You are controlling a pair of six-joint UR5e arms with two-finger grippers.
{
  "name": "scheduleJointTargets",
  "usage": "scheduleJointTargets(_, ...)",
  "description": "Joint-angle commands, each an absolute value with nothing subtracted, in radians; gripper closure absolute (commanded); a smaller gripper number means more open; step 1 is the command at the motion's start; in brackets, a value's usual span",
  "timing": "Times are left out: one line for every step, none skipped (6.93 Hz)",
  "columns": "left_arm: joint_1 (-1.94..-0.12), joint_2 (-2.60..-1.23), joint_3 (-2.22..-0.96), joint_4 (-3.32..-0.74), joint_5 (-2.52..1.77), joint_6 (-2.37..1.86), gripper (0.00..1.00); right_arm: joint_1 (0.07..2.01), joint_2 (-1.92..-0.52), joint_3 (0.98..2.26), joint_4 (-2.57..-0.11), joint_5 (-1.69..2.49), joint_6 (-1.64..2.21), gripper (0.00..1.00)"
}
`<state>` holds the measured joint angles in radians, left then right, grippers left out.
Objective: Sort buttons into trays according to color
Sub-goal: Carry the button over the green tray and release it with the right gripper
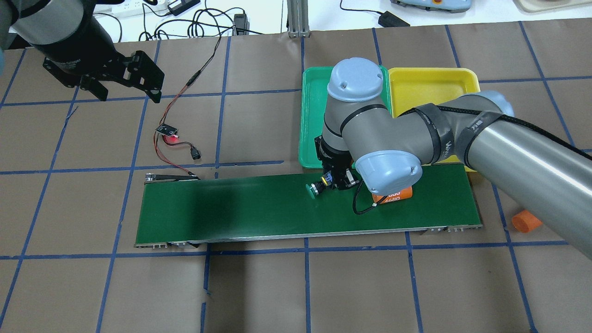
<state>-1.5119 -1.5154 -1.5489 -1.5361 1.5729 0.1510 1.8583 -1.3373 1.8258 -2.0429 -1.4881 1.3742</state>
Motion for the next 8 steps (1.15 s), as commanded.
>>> scheduleJointTargets(-1.513,-1.506,-1.551,-1.537,1.574,0.152,0.0,1.751,-1.24,1.633,-2.043,-1.506,1.205,1.0)
scheduleJointTargets(-1.513,-1.517,-1.546,-1.537,1.574,0.152,0.0,1.738,-1.129,1.556,-2.106,-1.509,1.096,1.0)
scheduleJointTargets(-1.513,-1.514,-1.548,-1.537,1.574,0.152,0.0,1.736,-1.073,1.504,-2.135,-1.506,1.095,1.0)
scheduleJointTargets(-1.513,-1.514,-1.546,-1.537,1.574,0.153,0.0,1.736,-1.037,1.474,-2.169,-1.497,1.092,0.93)
scheduleJointTargets(-1.513,-1.511,-1.548,-1.537,1.574,0.153,0.0,1.733,-1.016,1.474,-2.186,-1.491,1.085,0.01)
scheduleJointTargets(-1.513,-1.511,-1.548,-1.537,1.574,0.153,0.0,1.741,-1.023,1.489,-2.187,-1.456,1.081,0.0)
scheduleJointTargets(-1.513,-1.506,-1.549,-1.537,1.575,0.153,0.0,1.73,-1.057,1.489,-2.16,-1.465,1.018,0.0)
scheduleJointTargets(-1.513,-1.505,-1.551,-1.539,1.575,0.153,0.0,1.729,-1.113,1.489,-2.043,-1.466,0.902,0.0)
